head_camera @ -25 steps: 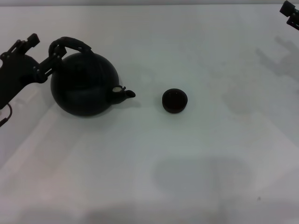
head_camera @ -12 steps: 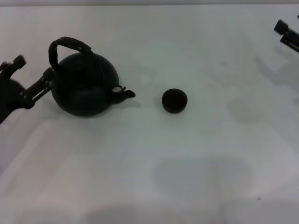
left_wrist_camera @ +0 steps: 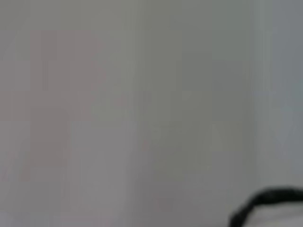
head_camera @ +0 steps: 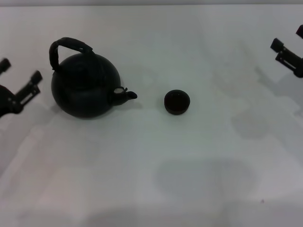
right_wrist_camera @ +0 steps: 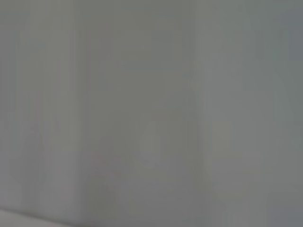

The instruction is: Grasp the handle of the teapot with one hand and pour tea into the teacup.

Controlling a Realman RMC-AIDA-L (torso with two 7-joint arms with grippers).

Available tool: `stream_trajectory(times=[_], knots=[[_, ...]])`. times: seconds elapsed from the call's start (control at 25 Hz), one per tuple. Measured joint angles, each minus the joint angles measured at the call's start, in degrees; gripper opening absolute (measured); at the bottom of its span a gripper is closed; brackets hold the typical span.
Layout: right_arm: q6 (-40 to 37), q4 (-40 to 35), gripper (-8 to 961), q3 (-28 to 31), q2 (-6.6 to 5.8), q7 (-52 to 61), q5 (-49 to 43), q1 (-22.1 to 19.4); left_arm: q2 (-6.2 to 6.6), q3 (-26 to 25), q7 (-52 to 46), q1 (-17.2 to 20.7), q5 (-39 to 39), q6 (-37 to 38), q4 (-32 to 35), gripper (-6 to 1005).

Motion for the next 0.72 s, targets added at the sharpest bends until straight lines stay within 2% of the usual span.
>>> stream_trajectory(times=[0.28,0.48,0.72], knots=[[1.3,-0.1,851,0.0,0.04,-1.0,1.5,-0.2,-0.20,-0.2,3.7,-2.2,-9.4,-4.2,-8.0,845],[1.3,0.6,852,0.1,0.04,-3.4,1.6,-0.7,-0.47,-0.2,7.0,-2.5,-15.1,-8.0,-14.4,844],[2.3,1.4,854,0.2,-0.02,-4.3,2.9,-1.5,-0.48,-0.2,8.8,0.6,-22.1,-15.4,-18.8,842]])
